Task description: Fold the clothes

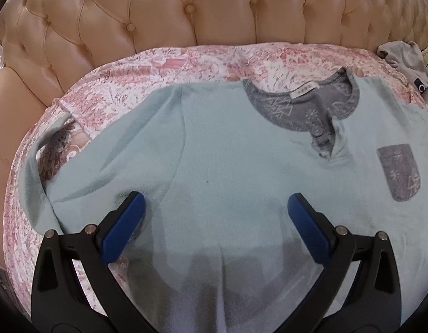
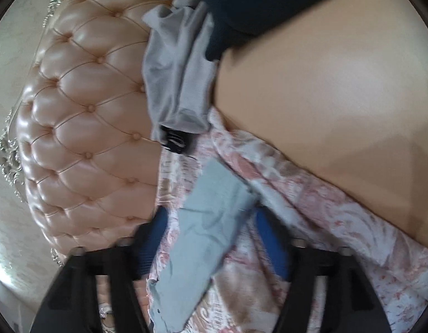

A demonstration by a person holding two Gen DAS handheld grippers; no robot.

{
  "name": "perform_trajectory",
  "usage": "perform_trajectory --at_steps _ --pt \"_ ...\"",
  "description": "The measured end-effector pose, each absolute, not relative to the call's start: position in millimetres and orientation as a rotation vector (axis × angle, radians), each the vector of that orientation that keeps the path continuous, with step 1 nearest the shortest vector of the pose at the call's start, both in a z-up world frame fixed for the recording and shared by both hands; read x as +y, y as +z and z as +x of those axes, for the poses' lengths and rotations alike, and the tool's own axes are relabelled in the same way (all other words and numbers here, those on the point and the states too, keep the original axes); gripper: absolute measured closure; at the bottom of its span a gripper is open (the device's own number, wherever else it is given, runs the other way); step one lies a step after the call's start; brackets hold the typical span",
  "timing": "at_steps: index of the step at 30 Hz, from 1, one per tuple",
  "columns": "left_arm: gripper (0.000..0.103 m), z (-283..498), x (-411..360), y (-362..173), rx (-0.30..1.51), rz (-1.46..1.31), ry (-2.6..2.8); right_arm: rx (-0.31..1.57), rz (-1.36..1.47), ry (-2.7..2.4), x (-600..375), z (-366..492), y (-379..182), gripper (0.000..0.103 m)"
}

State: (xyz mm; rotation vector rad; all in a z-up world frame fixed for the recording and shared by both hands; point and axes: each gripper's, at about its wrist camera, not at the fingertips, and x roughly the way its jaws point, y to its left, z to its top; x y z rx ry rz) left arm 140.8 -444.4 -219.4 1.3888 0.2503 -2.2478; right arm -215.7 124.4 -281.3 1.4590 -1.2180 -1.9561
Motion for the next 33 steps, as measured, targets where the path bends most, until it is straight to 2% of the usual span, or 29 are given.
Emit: perform_trajectory --at_steps 6,9,11,18,26,31,33 --pt "0.000 143 -444 -225 0.232 1.398 -2.245 -1.115 1.463 -2.029 109 -227 -276 0.033" --pt "0.000 142 -446 -225 0.245 1.395 -2.244 -1.105 1.470 -2.054 106 -230 -278 0.044" --pt "0.000 141 -446 -226 0.237 1.396 -2.241 -1.085 1.483 -2.060 104 -231 -281 0.096" --pt "0.000 141 -446 -227 0.233 1.397 -2.242 -1.052 1.392 -2.105 106 -212 -266 0.096" --pt "0.000 140 -445 -228 0.224 1.410 -2.233 -1.061 1.109 -2.191 125 -197 -183 0.096" --pt "0.000 136 -447 -222 0.254 1.444 -2.204 -1.148 1.107 -2.174 132 -190 -182 0.096" --pt "0.000 135 -445 -195 0.328 1.339 -2.236 -1.195 1.065 -2.147 132 -174 -182 0.096"
